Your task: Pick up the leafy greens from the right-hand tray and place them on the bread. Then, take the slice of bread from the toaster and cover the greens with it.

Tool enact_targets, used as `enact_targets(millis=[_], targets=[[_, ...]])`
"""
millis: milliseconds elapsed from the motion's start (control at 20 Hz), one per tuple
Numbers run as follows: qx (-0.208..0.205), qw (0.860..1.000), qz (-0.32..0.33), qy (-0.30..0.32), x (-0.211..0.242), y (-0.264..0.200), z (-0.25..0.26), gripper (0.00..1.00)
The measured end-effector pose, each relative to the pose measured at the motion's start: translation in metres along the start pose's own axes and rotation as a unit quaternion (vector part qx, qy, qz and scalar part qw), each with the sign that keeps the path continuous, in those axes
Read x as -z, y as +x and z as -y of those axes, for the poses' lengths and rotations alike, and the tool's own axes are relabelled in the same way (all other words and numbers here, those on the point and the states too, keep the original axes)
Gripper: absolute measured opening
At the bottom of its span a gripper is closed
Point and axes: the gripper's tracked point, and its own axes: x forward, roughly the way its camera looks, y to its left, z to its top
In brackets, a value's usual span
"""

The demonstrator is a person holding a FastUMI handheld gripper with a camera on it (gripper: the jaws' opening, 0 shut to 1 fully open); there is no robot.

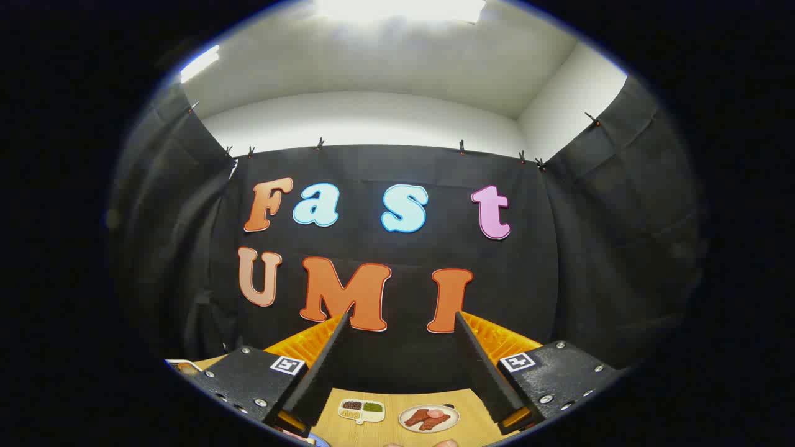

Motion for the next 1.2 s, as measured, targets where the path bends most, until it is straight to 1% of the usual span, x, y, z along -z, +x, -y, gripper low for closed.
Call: enact_targets(millis=[200, 450, 650, 750, 900, 1000, 1200], targets=[[0.003, 1.0, 0.015, -0.006, -0.008, 0.002, -0.001, 0.98], [0.004, 1.0, 0.018, -0.007, -0.012, 0.001, -0.007, 0.98], [-0.001, 1.0, 0.013, -0.018, -0.005, 0.004, -0.014, 0.98], [0.004, 1.0, 0.012, -0.022, -0.004, 0.007, -0.012, 0.98], [0.009, 1.0, 0.009, -0.011, 0.0, 0.009, -0.011, 0.98], [0.008, 1.0, -0.001, -0.006, 0.008, 0.011, -0.01, 0.98], [0.009, 1.0, -0.02, -0.019, 0.025, 0.015, -0.011, 0.98]])
